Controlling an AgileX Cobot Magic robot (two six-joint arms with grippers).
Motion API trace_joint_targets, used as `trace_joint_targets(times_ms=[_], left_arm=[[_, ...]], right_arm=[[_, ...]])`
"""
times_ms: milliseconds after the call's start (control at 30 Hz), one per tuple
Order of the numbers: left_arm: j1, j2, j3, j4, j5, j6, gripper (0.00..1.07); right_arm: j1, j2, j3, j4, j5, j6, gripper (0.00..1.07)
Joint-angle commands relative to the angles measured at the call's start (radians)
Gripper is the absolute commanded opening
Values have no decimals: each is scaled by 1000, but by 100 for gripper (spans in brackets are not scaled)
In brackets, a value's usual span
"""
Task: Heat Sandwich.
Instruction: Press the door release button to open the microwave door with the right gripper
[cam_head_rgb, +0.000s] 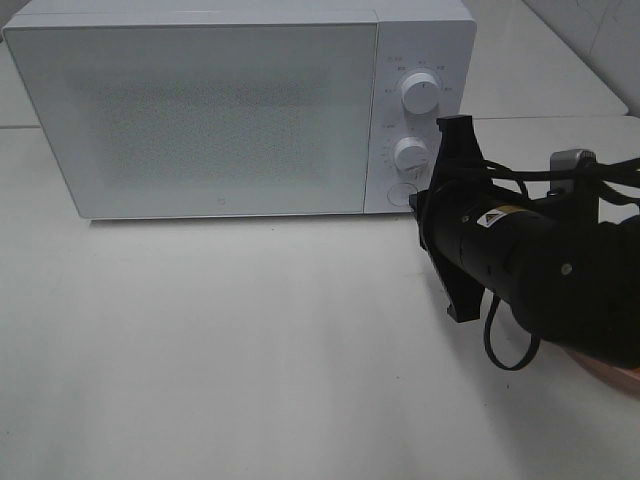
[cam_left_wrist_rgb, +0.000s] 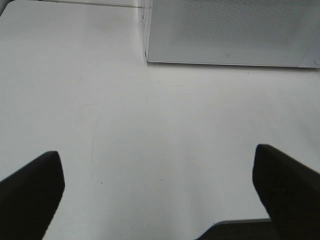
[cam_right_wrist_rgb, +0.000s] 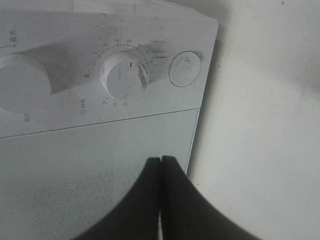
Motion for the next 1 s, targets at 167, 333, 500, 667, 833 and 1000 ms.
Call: trace_joint_targets(times_ms=[167, 333, 500, 667, 833, 1000], left_arm=[[-2, -23, 2, -2, -15, 2, 97], [-2, -23, 2, -2, -15, 2, 97], [-2, -23, 2, -2, -15, 2, 97], [-2, -23, 2, -2, -15, 2, 97], [-2, -23, 2, -2, -15, 2, 97], [-2, -23, 2, -2, -15, 2, 97]], right_arm=[[-20, 47, -5, -22, 13, 28, 0], [-55, 74, -6, -27, 12, 61, 0], [-106, 112, -32, -80, 9, 74, 0], [-148, 171, -80, -168, 16, 147, 0], [-190, 229, -134, -238, 16, 209, 0], [-212, 291, -205, -263, 24, 218, 0]])
